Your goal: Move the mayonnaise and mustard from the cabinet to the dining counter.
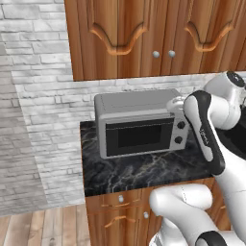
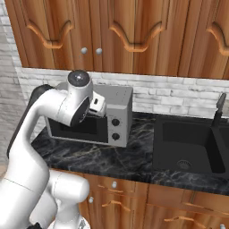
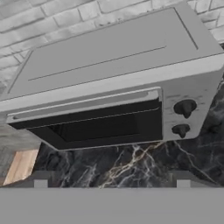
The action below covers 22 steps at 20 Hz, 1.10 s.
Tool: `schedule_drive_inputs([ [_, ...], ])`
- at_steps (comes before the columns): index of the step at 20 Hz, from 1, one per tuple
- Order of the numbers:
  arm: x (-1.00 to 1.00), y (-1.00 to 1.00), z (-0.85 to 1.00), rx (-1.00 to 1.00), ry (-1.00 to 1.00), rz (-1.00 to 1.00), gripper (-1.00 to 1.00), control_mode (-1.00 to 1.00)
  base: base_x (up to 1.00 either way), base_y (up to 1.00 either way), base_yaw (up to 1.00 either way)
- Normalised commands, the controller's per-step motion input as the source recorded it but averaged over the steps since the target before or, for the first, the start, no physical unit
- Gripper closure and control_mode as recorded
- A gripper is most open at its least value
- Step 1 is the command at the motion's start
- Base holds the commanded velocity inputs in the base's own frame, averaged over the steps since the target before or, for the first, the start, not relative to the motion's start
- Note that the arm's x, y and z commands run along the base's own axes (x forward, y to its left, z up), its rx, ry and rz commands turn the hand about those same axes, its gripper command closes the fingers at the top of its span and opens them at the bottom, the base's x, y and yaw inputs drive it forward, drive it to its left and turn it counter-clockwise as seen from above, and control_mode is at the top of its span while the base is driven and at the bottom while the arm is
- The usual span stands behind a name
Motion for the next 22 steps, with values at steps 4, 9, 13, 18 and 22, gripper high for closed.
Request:
schedule_drive_inputs([
  [4, 0.0, -0.01, 0.32, 0.01, -0.14, 0.0, -1.0, -1.0, 0.0, 0.0, 0.0],
  [9, 0.0, -0.08, 0.45, 0.0, -0.1, 0.0, -1.0, -1.0, 0.0, 0.0, 0.0],
  [13, 0.02, -0.01, 0.55, 0.01, -0.11, -0.05, -1.0, -1.0, 0.0, 0.0, 0.0],
  [18, 0.17, -0.07, 0.62, 0.04, -0.05, -0.1, -1.0, -1.0, 0.0, 0.0, 0.0],
  [22, 0.19, -0.19, 0.52, 0.07, 0.0, -0.11, -1.0, -1.0, 0.0, 0.0, 0.0],
])
